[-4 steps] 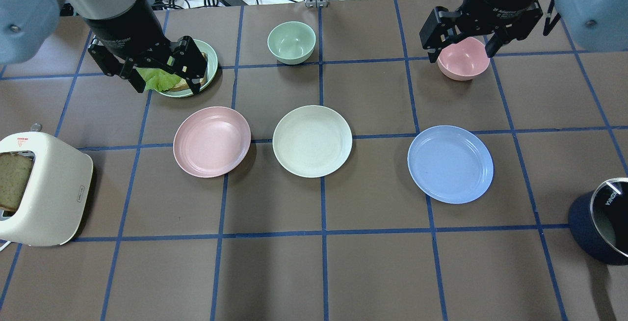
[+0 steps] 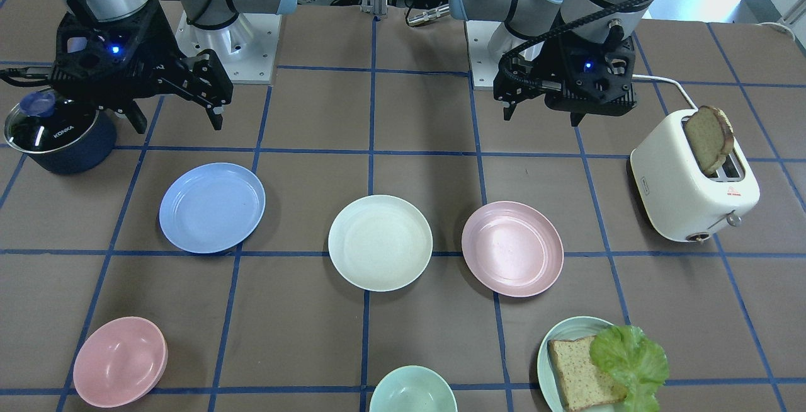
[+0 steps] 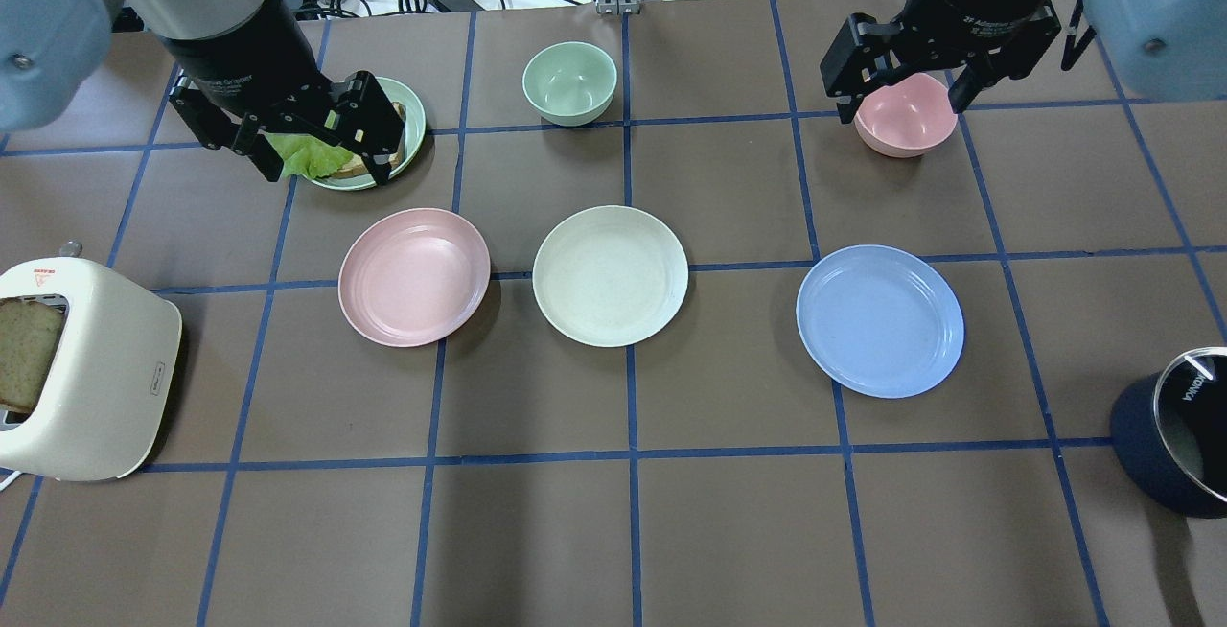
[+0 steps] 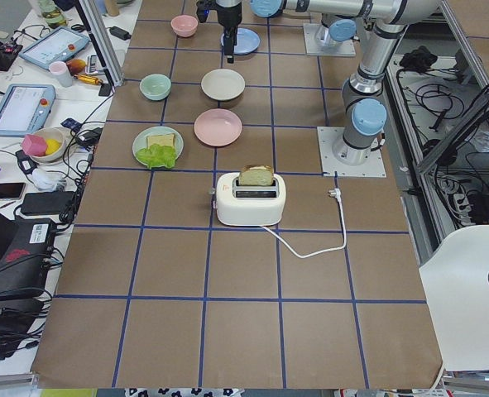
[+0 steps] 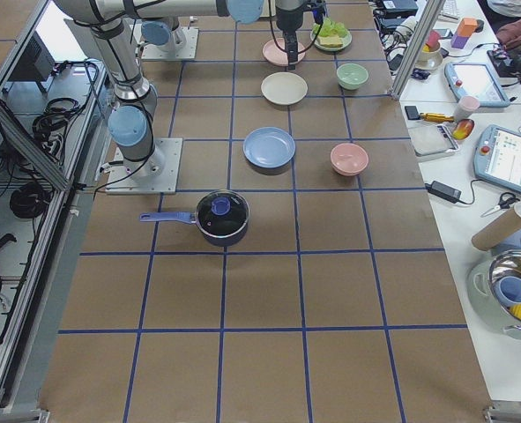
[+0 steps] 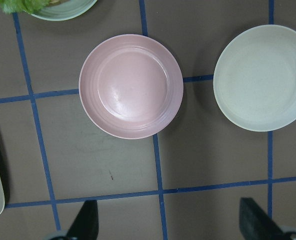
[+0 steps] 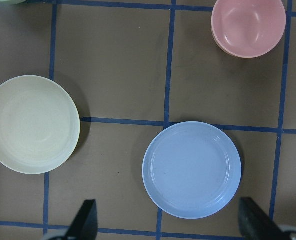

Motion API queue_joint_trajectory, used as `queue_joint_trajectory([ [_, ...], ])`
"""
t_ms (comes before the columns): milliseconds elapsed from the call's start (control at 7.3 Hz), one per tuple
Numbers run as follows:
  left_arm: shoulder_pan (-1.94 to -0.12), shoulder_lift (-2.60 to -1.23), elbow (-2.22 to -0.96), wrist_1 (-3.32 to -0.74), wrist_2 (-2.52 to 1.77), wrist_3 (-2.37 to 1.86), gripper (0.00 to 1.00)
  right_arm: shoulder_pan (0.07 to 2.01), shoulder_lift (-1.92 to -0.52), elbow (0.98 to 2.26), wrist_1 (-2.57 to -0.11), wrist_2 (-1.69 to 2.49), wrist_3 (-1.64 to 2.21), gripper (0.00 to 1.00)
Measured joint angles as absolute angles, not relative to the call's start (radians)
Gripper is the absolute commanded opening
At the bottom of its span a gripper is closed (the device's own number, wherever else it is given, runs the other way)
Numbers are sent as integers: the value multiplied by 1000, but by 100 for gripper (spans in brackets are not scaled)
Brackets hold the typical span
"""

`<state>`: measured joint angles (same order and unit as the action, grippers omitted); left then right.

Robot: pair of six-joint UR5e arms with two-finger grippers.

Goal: Stack three plates with pink and blue

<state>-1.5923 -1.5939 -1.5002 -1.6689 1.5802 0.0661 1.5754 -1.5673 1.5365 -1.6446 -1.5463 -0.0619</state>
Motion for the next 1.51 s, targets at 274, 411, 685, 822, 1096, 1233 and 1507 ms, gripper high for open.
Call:
queue_joint_trajectory([
  [274, -1592, -1597, -1501, -1669, 1581, 63, 100, 1575, -1569, 1542, -1644, -1546, -62, 100],
  [411, -1592, -1598, -1500, -1669, 1582, 62, 100, 1575, -1569, 1546, -1645, -1546, -63, 100],
  [685, -1592, -1599, -1500, -1674, 1583, 64, 100, 1574, -1565, 1550, -1642, -1546, -65, 100],
  [822, -1592, -1603, -1501, -1676, 1583, 66, 100, 1570, -1563, 1558, -1638, -1547, -66, 100],
  [1096, -1592, -1614, -1499, -1672, 1583, 66, 100, 1553, -1554, 1587, -1647, -1547, -68, 100],
  [1233, -1591, -1633, -1501, -1668, 1583, 62, 100, 1539, -1525, 1594, -1663, -1548, -70, 100],
  [1507, -1603, -1709, -1562, -1561, 1581, 52, 100, 1457, -1433, 1616, -1709, -1557, -82, 100],
])
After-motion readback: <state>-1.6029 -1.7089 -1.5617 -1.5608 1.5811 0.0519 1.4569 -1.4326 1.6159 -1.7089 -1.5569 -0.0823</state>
